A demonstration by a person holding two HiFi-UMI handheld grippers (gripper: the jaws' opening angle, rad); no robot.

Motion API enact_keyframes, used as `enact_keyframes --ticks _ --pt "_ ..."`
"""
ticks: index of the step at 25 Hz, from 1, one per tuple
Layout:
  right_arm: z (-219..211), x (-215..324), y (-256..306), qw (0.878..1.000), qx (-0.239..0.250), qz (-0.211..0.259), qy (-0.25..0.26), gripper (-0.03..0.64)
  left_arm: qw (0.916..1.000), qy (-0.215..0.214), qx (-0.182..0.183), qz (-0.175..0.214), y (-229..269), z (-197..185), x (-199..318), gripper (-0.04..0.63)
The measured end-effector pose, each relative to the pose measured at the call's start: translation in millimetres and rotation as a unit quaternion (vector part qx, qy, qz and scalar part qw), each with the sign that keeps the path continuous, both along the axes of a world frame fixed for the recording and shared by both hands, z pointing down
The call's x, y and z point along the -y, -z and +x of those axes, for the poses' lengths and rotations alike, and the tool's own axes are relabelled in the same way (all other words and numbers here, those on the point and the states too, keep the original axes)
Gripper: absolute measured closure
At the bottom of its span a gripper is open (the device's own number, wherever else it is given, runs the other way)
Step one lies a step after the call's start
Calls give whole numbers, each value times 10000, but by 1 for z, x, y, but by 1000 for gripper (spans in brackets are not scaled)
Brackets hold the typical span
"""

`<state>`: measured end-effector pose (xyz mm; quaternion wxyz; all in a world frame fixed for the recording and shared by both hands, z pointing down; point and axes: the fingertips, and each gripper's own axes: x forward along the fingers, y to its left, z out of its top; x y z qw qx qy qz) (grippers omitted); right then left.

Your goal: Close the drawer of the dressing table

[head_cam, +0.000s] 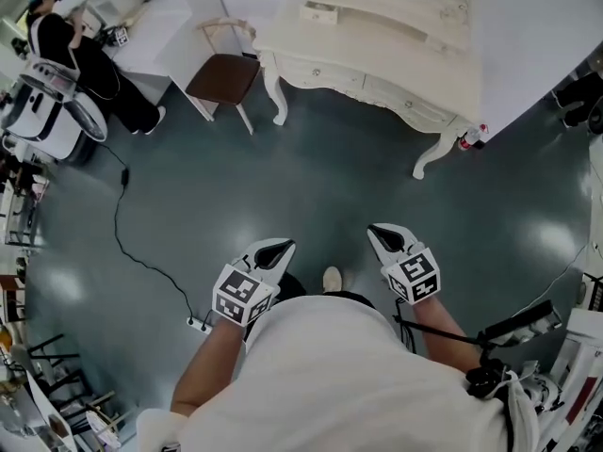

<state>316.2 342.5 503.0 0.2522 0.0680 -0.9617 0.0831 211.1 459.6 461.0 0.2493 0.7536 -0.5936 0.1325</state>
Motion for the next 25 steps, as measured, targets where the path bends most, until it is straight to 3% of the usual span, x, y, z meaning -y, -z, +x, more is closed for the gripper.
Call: enact_keyframes --ticks 6,11,16,25 --pt "-11 47 -14 9994 -70 -266 -195 617 9997 -176 -20 -183 -12 -18 50 592" --pt "-36 105 -23 9987 -94 -244 -447 617 9992 -402 -7 -54 -23 -52 118 592" --pt "-94 156 -6 9972 -177 -111 -723 617 9975 -698 -114 36 -19 -117 185 592" --pt "-188 236 9 9933 -287 -13 -1120 617 9941 -1076 5 124 -20 -233 283 592"
